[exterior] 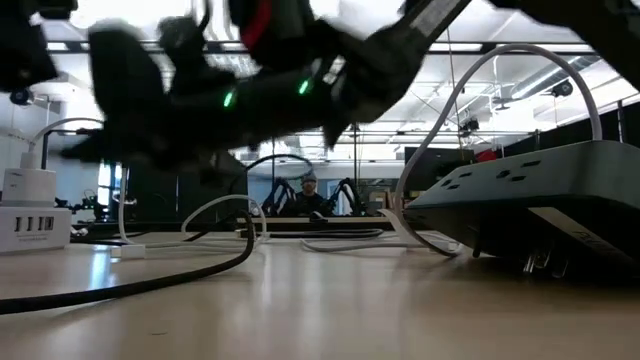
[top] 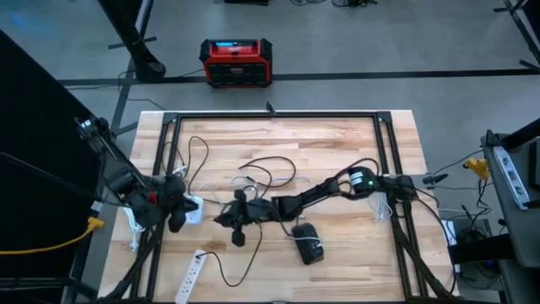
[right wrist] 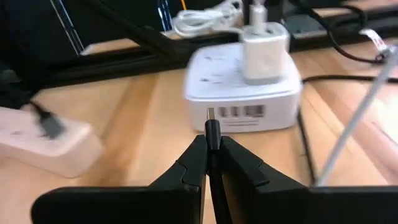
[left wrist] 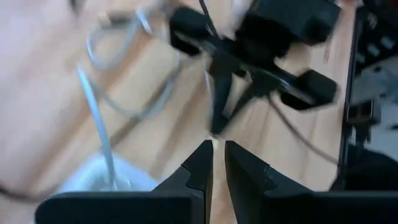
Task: Insert USB
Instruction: Insert the right black charger cable into the top white outlet extension
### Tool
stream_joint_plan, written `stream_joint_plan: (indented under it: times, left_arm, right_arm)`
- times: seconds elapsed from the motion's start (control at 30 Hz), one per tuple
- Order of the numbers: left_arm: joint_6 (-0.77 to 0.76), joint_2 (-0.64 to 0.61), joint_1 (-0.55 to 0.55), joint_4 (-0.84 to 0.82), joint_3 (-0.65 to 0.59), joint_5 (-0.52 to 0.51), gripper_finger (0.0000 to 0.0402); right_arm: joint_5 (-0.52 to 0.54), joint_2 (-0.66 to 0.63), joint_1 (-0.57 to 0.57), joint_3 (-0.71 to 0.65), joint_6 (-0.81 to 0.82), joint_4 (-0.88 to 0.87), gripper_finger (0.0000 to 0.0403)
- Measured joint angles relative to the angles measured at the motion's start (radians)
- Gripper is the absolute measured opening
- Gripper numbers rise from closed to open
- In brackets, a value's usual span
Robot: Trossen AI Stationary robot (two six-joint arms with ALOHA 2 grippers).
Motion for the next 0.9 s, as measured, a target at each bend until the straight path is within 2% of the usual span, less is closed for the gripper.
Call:
stream_joint_plan:
  times: [0.13, 0.23, 0.37, 0.7, 0.9]
  left_arm:
    - [-0.069, 0.04, 0.0, -0.001, -0.005, 0.132, 0.0027]
    - [-0.09, 0.075, -0.001, -0.008, -0.005, 0.177, 0.0027]
    - [-0.108, 0.116, -0.001, -0.048, -0.005, 0.194, 0.0027]
    - [-0.198, 0.198, -0.004, -0.105, -0.092, 0.314, 0.0027]
    - [-0.188, 0.251, -0.005, -0.086, -0.108, 0.302, 0.0027]
  right_arm:
    - [-0.061, 0.037, -0.048, 0.078, 0.001, -0.101, 0.0022]
    - [-0.069, 0.037, -0.067, 0.102, -0.046, -0.158, 0.0022]
    - [-0.12, 0.039, -0.068, 0.128, -0.094, -0.184, 0.0022]
    - [-0.112, 0.038, -0.076, 0.134, -0.123, -0.216, 0.0022]
    - [-0.12, 0.038, -0.08, 0.134, -0.129, -0.217, 0.0022]
